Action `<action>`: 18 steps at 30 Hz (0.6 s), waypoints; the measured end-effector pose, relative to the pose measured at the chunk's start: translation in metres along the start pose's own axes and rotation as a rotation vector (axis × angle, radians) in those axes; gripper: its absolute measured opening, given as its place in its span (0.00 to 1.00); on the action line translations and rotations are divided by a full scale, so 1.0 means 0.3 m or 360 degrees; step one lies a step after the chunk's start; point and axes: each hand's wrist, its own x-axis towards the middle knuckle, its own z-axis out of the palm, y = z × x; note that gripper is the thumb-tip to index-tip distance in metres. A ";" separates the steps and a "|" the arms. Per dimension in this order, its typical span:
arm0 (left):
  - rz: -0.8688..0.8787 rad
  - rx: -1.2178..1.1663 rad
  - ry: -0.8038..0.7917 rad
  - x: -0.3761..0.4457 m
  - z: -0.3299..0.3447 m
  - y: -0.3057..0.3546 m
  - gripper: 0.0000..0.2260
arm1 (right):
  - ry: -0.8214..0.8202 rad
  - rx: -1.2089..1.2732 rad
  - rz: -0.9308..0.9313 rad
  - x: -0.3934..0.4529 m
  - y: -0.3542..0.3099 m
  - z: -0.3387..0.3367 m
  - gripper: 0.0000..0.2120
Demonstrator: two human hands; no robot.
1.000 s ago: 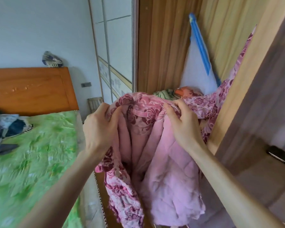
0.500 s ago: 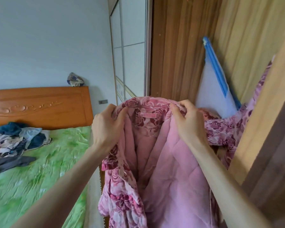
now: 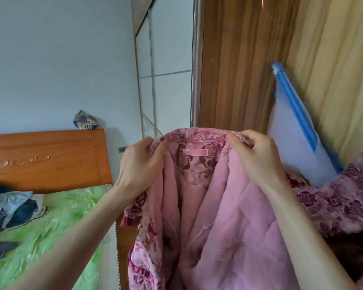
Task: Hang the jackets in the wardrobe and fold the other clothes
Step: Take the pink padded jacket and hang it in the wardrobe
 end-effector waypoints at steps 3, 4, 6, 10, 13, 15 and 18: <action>0.0022 -0.0074 -0.0047 0.104 0.066 -0.045 0.24 | 0.0010 -0.0027 -0.0041 0.076 0.036 0.023 0.14; 0.0034 -0.0091 -0.0061 0.136 0.090 -0.058 0.24 | 0.0012 -0.0042 -0.0054 0.101 0.050 0.029 0.16; 0.0050 -0.0119 -0.0082 0.196 0.137 -0.075 0.23 | 0.0014 -0.0061 -0.0074 0.152 0.077 0.038 0.18; 0.0042 -0.0186 -0.0082 0.307 0.226 -0.081 0.22 | 0.0033 -0.0091 -0.0065 0.257 0.133 0.037 0.20; 0.0061 -0.0195 -0.0062 0.373 0.285 -0.064 0.22 | 0.0040 -0.0123 -0.0075 0.325 0.172 0.018 0.20; 0.0097 -0.0211 -0.0045 0.410 0.328 -0.051 0.22 | 0.0054 -0.0120 -0.0091 0.359 0.207 -0.006 0.18; 0.0194 -0.0218 -0.0025 0.465 0.392 -0.037 0.22 | 0.0148 -0.0149 -0.0066 0.395 0.255 -0.029 0.18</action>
